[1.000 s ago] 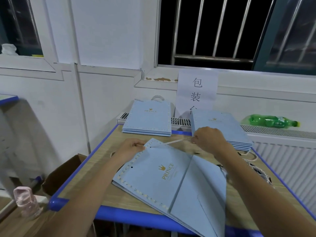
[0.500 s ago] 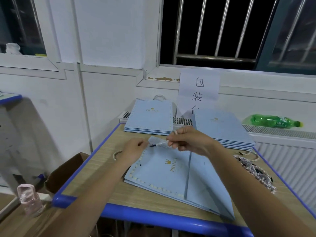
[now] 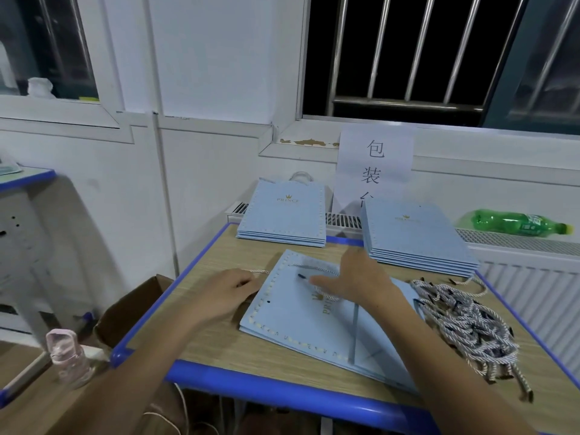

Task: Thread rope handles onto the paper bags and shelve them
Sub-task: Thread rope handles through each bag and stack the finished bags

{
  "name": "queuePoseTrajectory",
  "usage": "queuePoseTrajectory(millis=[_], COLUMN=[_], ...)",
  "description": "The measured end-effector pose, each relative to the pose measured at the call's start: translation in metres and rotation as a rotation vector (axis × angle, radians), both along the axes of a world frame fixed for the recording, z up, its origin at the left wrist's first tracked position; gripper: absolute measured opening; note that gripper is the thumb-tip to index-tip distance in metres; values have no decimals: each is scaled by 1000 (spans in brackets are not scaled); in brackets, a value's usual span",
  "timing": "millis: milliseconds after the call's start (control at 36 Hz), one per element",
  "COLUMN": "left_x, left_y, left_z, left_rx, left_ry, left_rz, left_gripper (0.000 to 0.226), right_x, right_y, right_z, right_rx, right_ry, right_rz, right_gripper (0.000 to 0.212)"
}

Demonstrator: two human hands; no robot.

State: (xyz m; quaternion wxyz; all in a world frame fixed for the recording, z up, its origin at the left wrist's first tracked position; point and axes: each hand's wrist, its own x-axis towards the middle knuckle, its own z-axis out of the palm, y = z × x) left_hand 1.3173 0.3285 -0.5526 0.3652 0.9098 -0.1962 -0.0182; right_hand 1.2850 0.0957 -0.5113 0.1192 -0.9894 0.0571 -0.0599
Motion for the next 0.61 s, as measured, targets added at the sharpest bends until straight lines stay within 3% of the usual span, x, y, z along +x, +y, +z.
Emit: queuePoseTrajectory(millis=[56,111,222,417,556,611], left_x=[-1,-3,-2,-4,-5,-5], left_y=[-1,-2,-7,-10,-9,-9], left_z=[-1,-2,-4,-6,0,2], left_rx=[-50,-82,-87,-141,-257,-316], left_ry=[31,54,43,87,170,206], left_rz=[-21,-52,-51,-21,-9,2], left_gripper=[38,30,27,26,27,33], right_x=[1,4,9,13,-2,-8], right_y=[2,8,20,29,38,43], right_z=[-2,-9,-28,-40,-26,-20], right_rx=[-134,-164,-119,-36,211,203], right_ry=[-93,-158,-118,-182,-185,-189], right_rz=[6,113,177,185,434,545], right_gripper=[81,66,38,21,16,17])
